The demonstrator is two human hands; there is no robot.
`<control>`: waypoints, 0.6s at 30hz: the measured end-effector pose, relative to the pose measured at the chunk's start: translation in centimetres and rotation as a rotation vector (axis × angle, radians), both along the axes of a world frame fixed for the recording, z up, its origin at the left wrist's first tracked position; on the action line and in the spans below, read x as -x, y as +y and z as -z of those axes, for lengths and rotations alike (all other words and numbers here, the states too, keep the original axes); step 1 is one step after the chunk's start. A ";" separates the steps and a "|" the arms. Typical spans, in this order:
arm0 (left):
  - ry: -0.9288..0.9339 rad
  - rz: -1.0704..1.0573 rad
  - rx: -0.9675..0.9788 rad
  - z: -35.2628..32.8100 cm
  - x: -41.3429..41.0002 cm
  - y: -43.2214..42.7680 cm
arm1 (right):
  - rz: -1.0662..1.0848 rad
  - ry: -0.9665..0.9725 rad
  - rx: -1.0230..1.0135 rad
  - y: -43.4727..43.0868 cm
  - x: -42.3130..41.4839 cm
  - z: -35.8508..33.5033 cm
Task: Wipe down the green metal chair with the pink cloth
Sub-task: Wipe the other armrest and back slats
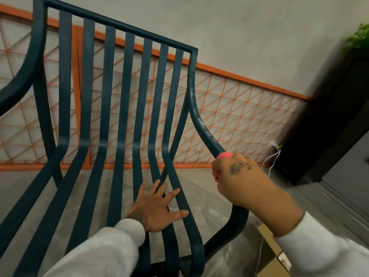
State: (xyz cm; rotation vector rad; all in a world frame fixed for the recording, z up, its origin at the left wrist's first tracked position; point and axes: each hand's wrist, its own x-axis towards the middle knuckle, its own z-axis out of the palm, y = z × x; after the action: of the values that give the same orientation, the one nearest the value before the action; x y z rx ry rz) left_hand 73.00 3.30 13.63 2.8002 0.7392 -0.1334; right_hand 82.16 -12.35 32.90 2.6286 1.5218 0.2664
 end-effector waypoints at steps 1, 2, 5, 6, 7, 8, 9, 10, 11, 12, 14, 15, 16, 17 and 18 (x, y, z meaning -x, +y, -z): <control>0.005 -0.004 0.002 0.0 0.0 0.0 | 0.012 0.010 -0.030 0.7 -0.4 -0.3; 0.011 -0.007 0.002 -0.1 0.0 -0.1 | 0.022 0.029 -0.056 1.6 -0.9 -0.5; 0.021 -0.008 0.002 -0.2 0.1 -0.1 | 0.009 0.119 -0.135 3.6 -2.8 -0.4; 0.016 -0.007 0.008 -0.3 0.1 -0.1 | 0.003 0.197 -0.165 3.8 -3.9 -0.4; 0.008 -0.007 0.015 -0.3 0.1 -0.1 | -0.010 0.329 -0.214 3.6 -4.8 -0.4; 0.002 -0.005 0.017 -0.3 0.2 -0.1 | -0.027 0.516 -0.293 3.1 -5.7 -0.4; -0.002 -0.002 0.016 -0.3 0.2 -0.2 | -0.038 0.744 -0.398 2.2 -6.3 -0.3; -0.003 -0.004 0.015 -0.3 0.2 -0.3 | -0.044 0.979 -0.516 1.3 -6.6 0.0; -0.003 -0.008 0.020 -0.3 0.2 -0.3 | -0.036 1.201 -0.626 0.4 -7.0 0.4; -0.003 -0.012 0.026 -0.3 0.2 -0.3 | -0.030 1.407 -0.713 -0.3 -7.4 1.1; 0.003 -0.014 0.030 -0.4 0.0 -0.3 | -0.048 1.729 -0.808 -1.4 -8.0 2.7; 0.006 -0.015 0.027 -0.5 0.0 -0.3 | -0.073 1.833 -0.835 -1.7 -8.1 3.5; 0.008 -0.014 0.022 -0.5 0.0 -0.3 | -0.097 1.906 -0.866 -1.8 -8.1 4.1; 0.008 -0.014 0.018 -0.5 0.1 -0.3 | -0.111 1.947 -0.904 -1.8 -8.0 4.7; 0.009 -0.015 0.016 -0.5 0.1 -0.3 | -0.120 1.969 -0.938 -1.8 -7.9 5.2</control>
State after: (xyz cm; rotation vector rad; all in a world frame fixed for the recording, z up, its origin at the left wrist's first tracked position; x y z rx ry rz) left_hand 72.90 3.01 14.10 2.7802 0.7571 -0.1489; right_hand 90.04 -14.18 27.72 3.0836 1.8471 -3.0600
